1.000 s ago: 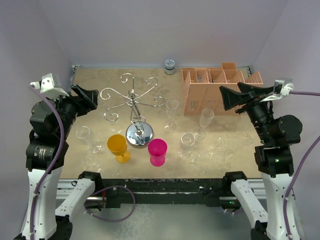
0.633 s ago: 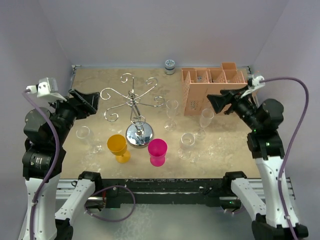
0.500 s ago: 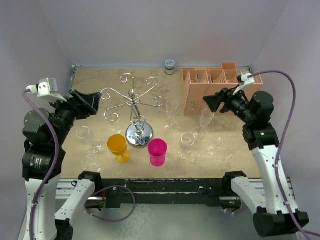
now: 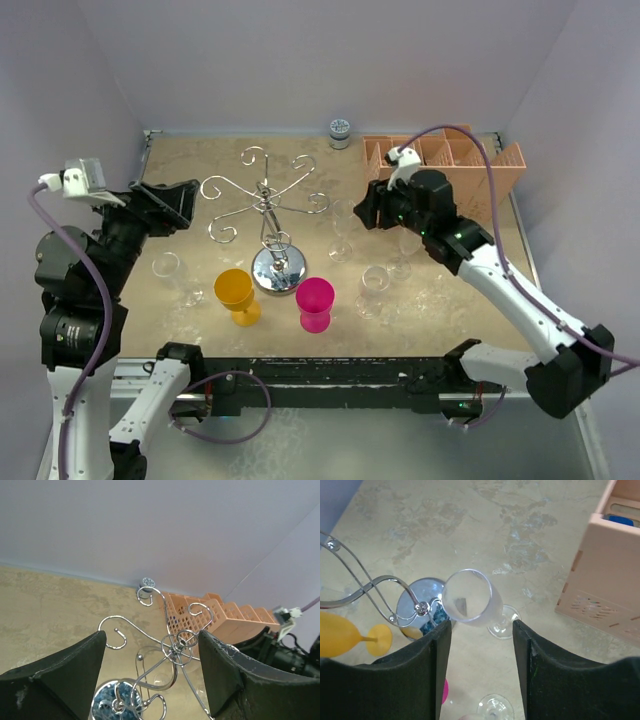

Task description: Place the wine glass upside down on the wine glass rack

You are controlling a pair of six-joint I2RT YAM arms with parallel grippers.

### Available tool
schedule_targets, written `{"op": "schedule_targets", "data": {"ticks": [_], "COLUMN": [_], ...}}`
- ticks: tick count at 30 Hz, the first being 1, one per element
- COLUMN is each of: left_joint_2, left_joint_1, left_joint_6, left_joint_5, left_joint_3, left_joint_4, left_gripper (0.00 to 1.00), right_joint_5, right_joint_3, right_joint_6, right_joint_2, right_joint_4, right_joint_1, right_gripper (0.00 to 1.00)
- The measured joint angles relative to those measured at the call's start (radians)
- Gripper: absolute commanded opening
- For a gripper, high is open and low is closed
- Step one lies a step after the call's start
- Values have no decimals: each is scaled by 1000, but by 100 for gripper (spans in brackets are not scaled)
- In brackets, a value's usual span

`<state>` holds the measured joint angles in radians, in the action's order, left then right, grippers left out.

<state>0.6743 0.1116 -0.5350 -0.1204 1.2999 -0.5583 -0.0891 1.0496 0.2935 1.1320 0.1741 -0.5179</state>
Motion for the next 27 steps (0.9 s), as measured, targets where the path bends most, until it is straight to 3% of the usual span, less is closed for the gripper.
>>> {"op": "schedule_targets", "data": {"ticks": [4,12,21,27], "left_joint_2": [-32,-82,-82,-84], "left_joint_1": [0,0,0,0], "left_joint_6": [0,1,27,41], "left_joint_5": [16,68,27,7], "left_joint_3": [0,-6,-30,-42], "left_joint_4": [44,134,190,202], "left_gripper": [72,72,72,72], "right_joint_5": [68,114,121,125], "right_joint_3": [52,179,186,197], "right_joint_6": [-2,-14,-14,-14], "right_joint_2": [97,214,269,314], "right_joint_4": [-2,-7,15,40], "right_joint_1": [-61,-116,-144,-154], "right_gripper": [42,42,45,40]}}
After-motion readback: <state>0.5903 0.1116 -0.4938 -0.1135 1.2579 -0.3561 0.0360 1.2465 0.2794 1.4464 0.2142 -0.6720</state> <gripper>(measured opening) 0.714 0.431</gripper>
